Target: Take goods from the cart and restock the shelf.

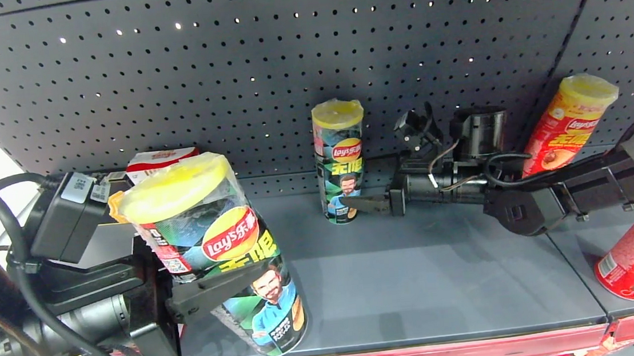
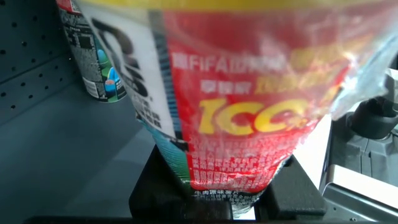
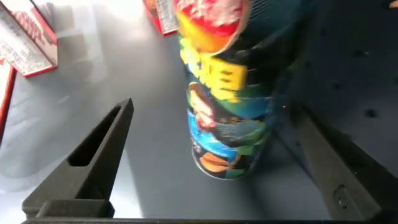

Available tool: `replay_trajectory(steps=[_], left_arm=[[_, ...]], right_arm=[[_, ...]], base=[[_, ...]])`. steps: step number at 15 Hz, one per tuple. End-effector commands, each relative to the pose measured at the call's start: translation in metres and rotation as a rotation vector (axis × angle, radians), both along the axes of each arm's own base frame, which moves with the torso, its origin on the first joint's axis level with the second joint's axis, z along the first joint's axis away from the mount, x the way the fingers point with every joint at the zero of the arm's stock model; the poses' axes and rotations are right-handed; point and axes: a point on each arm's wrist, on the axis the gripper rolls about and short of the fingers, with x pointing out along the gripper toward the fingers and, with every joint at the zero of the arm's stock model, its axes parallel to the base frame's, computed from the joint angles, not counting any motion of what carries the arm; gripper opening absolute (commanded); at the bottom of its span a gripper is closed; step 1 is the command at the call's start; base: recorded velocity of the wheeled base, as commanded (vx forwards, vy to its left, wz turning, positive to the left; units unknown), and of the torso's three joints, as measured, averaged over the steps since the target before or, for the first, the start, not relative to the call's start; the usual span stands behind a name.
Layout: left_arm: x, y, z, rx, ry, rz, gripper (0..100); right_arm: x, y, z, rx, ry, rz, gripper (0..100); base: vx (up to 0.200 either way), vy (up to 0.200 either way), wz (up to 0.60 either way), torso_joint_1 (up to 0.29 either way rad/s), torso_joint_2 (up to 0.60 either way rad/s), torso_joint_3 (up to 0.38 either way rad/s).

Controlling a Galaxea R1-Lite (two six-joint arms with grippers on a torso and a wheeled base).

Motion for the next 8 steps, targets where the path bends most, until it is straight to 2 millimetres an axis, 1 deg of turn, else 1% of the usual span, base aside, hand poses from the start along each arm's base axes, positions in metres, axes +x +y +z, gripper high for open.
replay_trajectory(steps=[1, 4, 8], left_arm=[[0.0, 0.0, 0.0, 0.0, 0.001, 0.0, 0], [0.0, 0.0, -0.001, 0.001, 0.002, 0.0, 0], [0.0, 0.0, -0.001, 0.001, 0.004, 0.001, 0]], right_arm=[[-0.003, 0.006, -0.004, -0.006, 0.011, 0.017, 100], [-0.01, 0.009, -0.005, -0.011, 0.02, 0.031, 100], [-0.03, 0.004, -0.007, -0.029, 0.047, 0.044, 100]], base=[[0.0, 0.0, 0.0, 0.0, 0.0, 0.0], [0.0, 0.0, 0.0, 0.0, 0.0, 0.0], [0.0, 0.0, 0.0, 0.0, 0.0, 0.0]])
